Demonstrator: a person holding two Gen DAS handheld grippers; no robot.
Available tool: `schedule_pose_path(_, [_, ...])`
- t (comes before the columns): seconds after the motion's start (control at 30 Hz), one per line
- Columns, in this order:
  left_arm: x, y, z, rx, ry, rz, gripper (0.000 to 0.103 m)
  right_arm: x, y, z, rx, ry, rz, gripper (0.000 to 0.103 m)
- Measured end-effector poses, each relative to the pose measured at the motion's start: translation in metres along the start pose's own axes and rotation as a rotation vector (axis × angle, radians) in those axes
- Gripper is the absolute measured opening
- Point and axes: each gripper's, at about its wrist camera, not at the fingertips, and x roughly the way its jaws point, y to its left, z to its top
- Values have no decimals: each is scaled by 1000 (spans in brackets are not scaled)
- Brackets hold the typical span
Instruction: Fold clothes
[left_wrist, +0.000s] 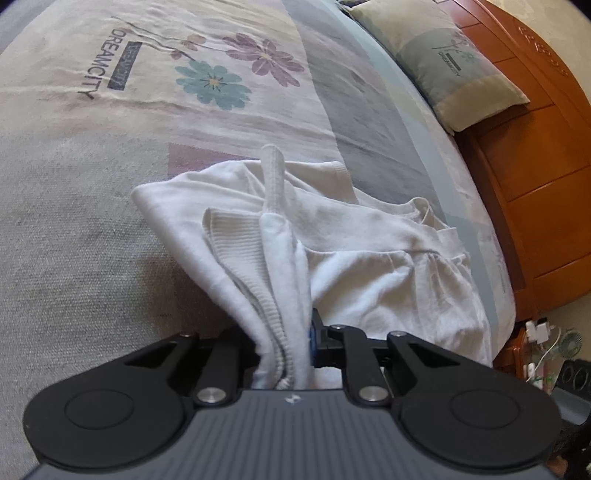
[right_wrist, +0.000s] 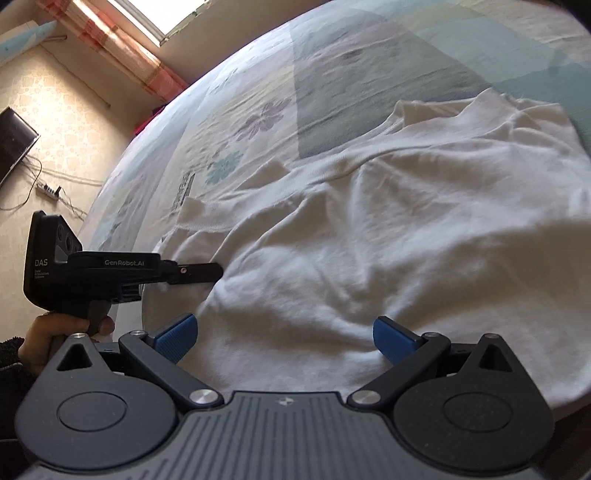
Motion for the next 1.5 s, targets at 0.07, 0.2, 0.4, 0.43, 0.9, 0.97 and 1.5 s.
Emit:
schedule_pose_path(0.07, [-2, -2, 1, -9, 3, 2, 13, -9, -4, 3, -13, -18, 6, 103])
schedule_pose_path(0.2, [-13, -16, 3, 1, -2, -27, 13, -35, -10, 13, -105, -77, 4, 103])
schedule_pose_path(0.4, [-30, -56, 13, 42, 11, -100, 13, -77, -28, 32, -218, -181, -68, 103])
schedule_pose_path(0.43, [-31, -66, 15, 56, 17, -101, 13, -84, -31, 35, -231, -197, -78, 103])
schedule_pose_path(0.9, [23, -187, 32, 78, 114, -195, 13, -137, -91, 37, -146, -336, -131, 103])
schedule_pose_path(0.97, [39, -200, 33, 79, 136, -191, 13, -146, -100, 38, -127, -359, -145, 103])
schedule_pose_path(1.5, [157, -222, 14, -44, 282, -120, 48, -169, -147, 28, -20, -399, -229, 103])
